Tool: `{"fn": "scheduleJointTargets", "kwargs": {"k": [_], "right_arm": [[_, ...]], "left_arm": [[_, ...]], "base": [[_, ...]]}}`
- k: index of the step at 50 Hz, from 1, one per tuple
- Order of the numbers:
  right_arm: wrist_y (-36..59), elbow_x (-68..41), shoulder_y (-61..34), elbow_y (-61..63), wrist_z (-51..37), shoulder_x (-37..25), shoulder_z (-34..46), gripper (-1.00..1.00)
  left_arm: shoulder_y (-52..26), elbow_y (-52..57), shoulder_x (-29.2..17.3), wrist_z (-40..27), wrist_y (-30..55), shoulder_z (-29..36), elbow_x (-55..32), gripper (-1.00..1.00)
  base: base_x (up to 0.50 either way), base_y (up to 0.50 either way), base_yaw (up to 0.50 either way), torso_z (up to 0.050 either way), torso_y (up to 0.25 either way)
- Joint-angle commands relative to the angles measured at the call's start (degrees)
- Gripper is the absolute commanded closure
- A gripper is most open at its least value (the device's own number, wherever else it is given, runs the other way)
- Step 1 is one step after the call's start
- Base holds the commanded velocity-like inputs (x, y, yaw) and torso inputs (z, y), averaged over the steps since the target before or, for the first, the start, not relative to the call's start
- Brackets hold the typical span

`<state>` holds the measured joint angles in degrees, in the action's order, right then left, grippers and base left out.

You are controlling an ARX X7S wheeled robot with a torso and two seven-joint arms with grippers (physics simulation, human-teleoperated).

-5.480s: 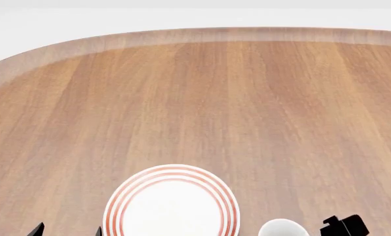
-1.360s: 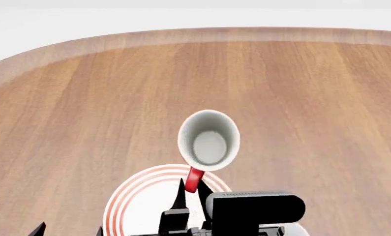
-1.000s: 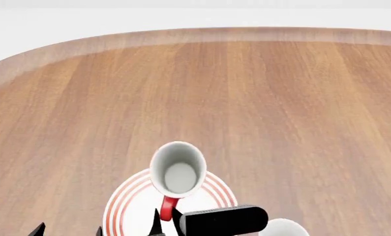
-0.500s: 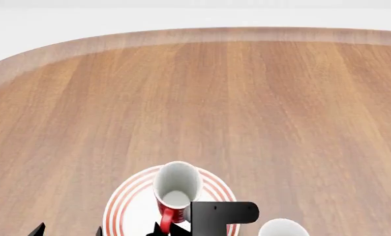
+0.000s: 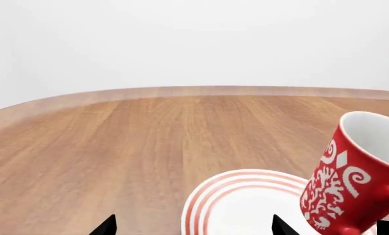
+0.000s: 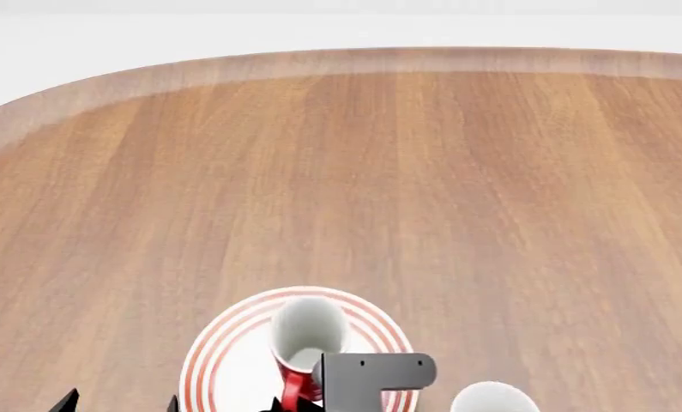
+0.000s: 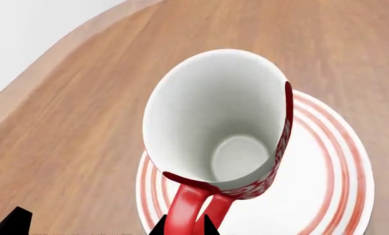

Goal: Put the red mug on the left plate.

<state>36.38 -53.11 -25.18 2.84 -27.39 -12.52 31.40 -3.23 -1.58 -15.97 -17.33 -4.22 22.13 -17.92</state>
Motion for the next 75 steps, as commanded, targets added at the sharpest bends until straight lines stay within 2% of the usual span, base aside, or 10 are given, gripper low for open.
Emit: {"fn": "scheduleJointTargets", "kwargs": {"k": [1, 55, 75], "right_arm": [[-1.14, 2.24, -1.14, -3.19, 1.52, 0.85, 1.28, 1.00], [-2.63, 4.85, -6.59, -15.37, 3.06, 4.12, 4.19, 1.00], [-3.19, 4.30, -6.28, -15.37, 3.04, 4.32, 5.60, 1.00]], "left_arm": [[-0.31, -0.46, -0.06, -0.07, -0.08, 0.14, -0.17, -1.00], [-0.42, -0.12, -0.68, -0.71, -0.24, 0.98, -0.88, -1.00], [-0.40, 0.12, -0.95, -1.00, -0.20, 1.24, -1.15, -1.00]], "base": [[0.00, 0.00, 0.00, 0.000, 0.000], [0.00, 0.00, 0.00, 0.000, 0.000], [0.00, 0.00, 0.00, 0.000, 0.001]]}}
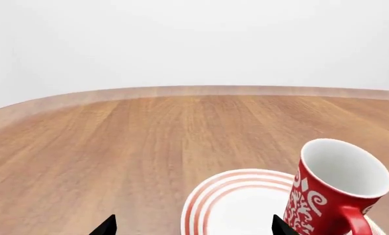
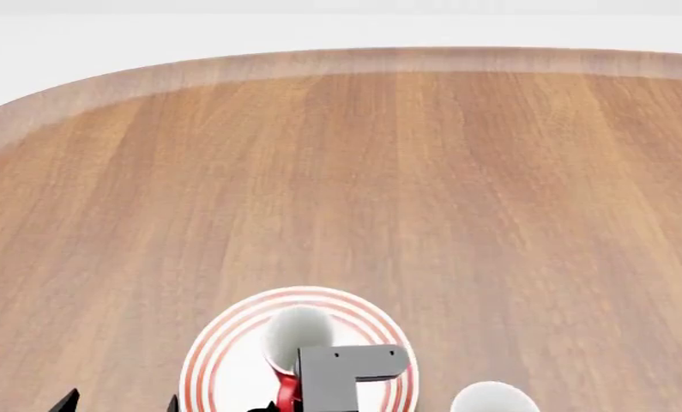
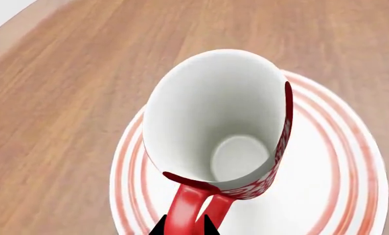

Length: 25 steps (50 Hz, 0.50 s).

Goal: Put the red mug on the left plate.

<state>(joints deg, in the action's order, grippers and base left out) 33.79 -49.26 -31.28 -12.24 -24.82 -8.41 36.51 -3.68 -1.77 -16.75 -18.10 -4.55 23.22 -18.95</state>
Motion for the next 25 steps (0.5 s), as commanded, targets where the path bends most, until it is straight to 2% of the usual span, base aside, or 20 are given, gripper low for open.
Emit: {"fn": "scheduleJointTargets", "kwargs": {"k": [1, 4, 25], "right_arm": [[-0.88, 0.58, -0.18, -0.22, 0.65, 0.15, 0.59, 1.00], [-2.55, 3.29, -0.15, 0.50, -0.58, -0.20, 1.76, 1.00], [-2.30, 2.98, -0.41, -0.75, -1.03, -0.29, 2.78, 1.00]], "left_arm": [[0.00, 0.17, -0.14, -0.19, 0.05, 0.17, -0.12, -1.00], [-0.13, -0.13, -0.11, -0.12, -0.11, 0.20, -0.15, -1.00], [-0.19, -0.15, -0.30, -0.38, -0.25, 0.49, -0.34, -1.00]], "base": [[0.00, 0.00, 0.00, 0.000, 0.000], [0.00, 0.00, 0.00, 0.000, 0.000], [0.00, 0.00, 0.00, 0.000, 0.000]]}}
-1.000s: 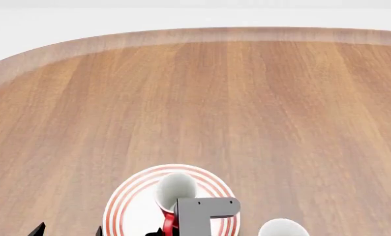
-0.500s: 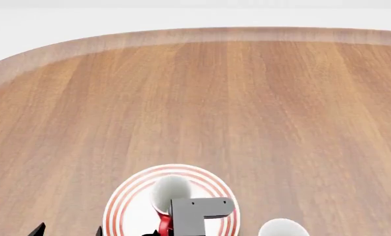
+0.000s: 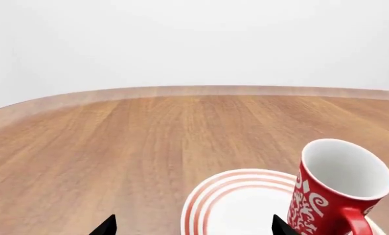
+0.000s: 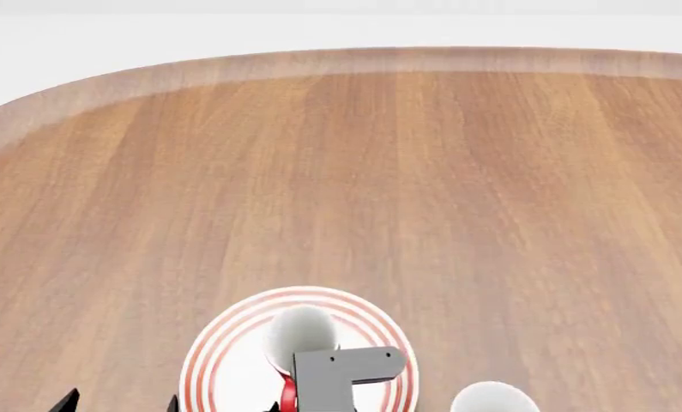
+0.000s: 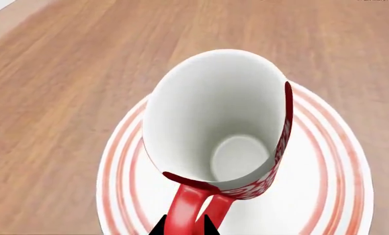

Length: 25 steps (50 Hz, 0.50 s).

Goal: Put the red mug on the left plate.

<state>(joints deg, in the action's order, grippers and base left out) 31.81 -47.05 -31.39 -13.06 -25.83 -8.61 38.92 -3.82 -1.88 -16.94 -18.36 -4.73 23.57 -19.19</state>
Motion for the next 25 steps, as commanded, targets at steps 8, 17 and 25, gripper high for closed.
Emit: {"fn": "scheduleJointTargets", "kwargs": {"k": [8, 17, 25], "right_arm": [[-0.89, -0.64, -1.03, -1.91, 2.79, 0.46, 0.18, 1.00], [-2.55, -1.39, -4.55, -10.86, 7.75, 2.72, -0.24, 1.00], [-3.53, -0.70, -6.35, -15.68, 8.97, 4.05, 0.29, 1.00]], "left_arm": [[-0.20, -0.04, -0.16, -0.17, 0.04, 0.22, -0.28, -1.00], [-0.04, 0.43, -0.35, -0.42, 0.21, 0.36, -0.37, -1.00], [-0.14, 0.17, -0.37, -0.44, -0.01, 0.47, -0.37, -1.00]], "base": [[0.00, 0.00, 0.00, 0.000, 0.000], [0.00, 0.00, 0.00, 0.002, 0.000], [0.00, 0.00, 0.00, 0.000, 0.000]]}}
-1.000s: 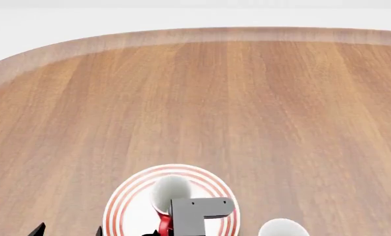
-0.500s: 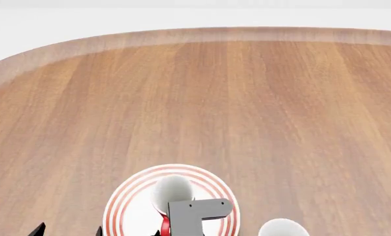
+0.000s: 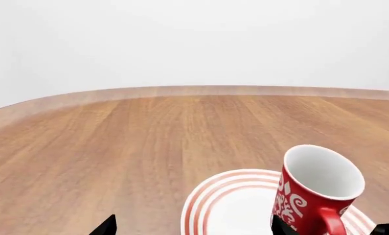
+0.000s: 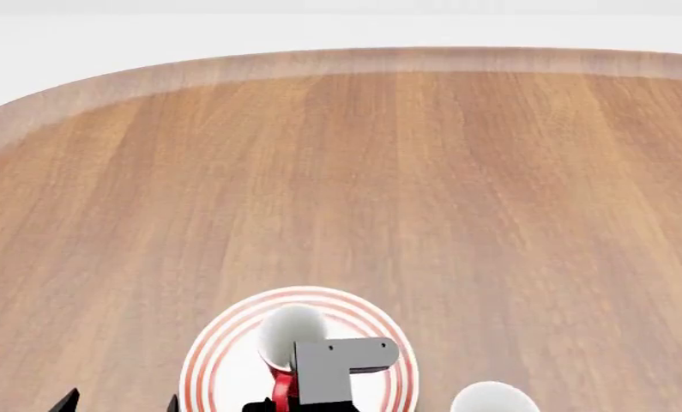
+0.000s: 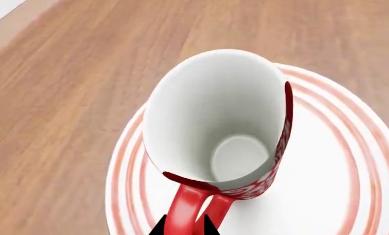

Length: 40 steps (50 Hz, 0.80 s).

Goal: Put the red mug on the left plate.

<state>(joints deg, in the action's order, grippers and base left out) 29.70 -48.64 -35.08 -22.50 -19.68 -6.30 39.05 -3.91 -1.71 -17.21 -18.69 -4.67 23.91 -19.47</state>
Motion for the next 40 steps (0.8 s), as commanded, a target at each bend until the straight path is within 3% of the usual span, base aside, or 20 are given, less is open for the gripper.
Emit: {"fn": "scheduleJointTargets", "kwargs": {"k": [1, 23, 24, 40], "right_arm": [[-1.57, 1.12, -2.75, -6.68, 2.34, 1.80, 0.15, 1.00], [-2.86, 0.00, -3.02, -8.42, 2.80, 1.79, 0.09, 1.00], [-2.77, -0.15, -3.11, -8.68, 2.84, 1.85, 0.05, -1.00], [-1.44, -1.75, -2.77, -6.14, 1.24, 1.05, 0.25, -1.00]], "left_arm": [[-0.06, -0.06, -0.10, -0.08, -0.13, 0.14, -0.12, -1.00], [-0.08, 0.25, -0.32, -0.43, -0.02, 0.47, -0.30, -1.00], [-0.07, 0.35, -0.36, -0.46, 0.04, 0.47, -0.34, -1.00], [-0.03, 0.33, -0.52, -0.60, -0.14, 0.63, -0.52, -1.00]], "base": [[0.00, 0.00, 0.00, 0.000, 0.000], [0.00, 0.00, 0.00, 0.000, 0.000], [0.00, 0.00, 0.00, 0.000, 0.000], [0.00, 0.00, 0.00, 0.000, 0.000]]}}
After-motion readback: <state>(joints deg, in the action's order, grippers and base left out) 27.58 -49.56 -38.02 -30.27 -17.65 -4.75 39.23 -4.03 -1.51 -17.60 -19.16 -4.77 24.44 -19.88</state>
